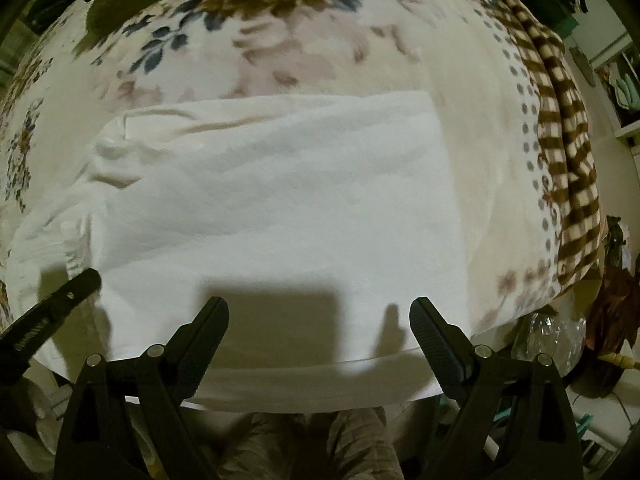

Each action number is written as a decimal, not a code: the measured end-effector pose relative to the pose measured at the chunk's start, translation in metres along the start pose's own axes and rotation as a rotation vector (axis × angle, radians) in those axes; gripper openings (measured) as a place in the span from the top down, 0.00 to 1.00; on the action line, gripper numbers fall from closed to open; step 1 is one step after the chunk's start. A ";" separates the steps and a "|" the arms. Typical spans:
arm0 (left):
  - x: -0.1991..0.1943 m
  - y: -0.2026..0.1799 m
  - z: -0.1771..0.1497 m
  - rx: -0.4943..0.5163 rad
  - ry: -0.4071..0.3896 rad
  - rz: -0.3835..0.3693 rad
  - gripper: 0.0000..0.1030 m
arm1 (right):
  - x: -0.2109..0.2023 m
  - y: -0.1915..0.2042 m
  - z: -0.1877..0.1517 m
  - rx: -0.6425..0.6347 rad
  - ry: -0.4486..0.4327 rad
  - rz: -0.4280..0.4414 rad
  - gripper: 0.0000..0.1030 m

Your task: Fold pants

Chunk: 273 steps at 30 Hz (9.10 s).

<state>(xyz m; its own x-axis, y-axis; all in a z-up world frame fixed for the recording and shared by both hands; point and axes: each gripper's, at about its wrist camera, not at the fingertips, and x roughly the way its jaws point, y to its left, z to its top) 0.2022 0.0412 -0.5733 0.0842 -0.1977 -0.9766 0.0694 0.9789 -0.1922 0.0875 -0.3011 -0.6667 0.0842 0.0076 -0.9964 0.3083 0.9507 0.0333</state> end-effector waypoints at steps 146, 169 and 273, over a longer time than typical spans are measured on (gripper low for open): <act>-0.027 -0.187 -0.076 0.144 -0.157 -0.017 0.76 | -0.062 -0.136 0.021 0.037 -0.069 0.107 0.09; -0.024 -0.034 -0.045 -0.173 -0.071 0.376 0.21 | 0.019 -0.008 0.071 -0.163 0.034 0.436 0.52; -0.119 -0.129 -0.009 -0.109 -0.186 -0.265 0.81 | -0.140 -0.118 0.037 0.131 -0.111 0.659 0.73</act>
<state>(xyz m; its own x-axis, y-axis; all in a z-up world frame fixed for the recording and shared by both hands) 0.1742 -0.0608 -0.4327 0.2583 -0.4424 -0.8588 0.0072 0.8898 -0.4562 0.0746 -0.4263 -0.5284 0.3881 0.5342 -0.7510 0.2705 0.7130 0.6469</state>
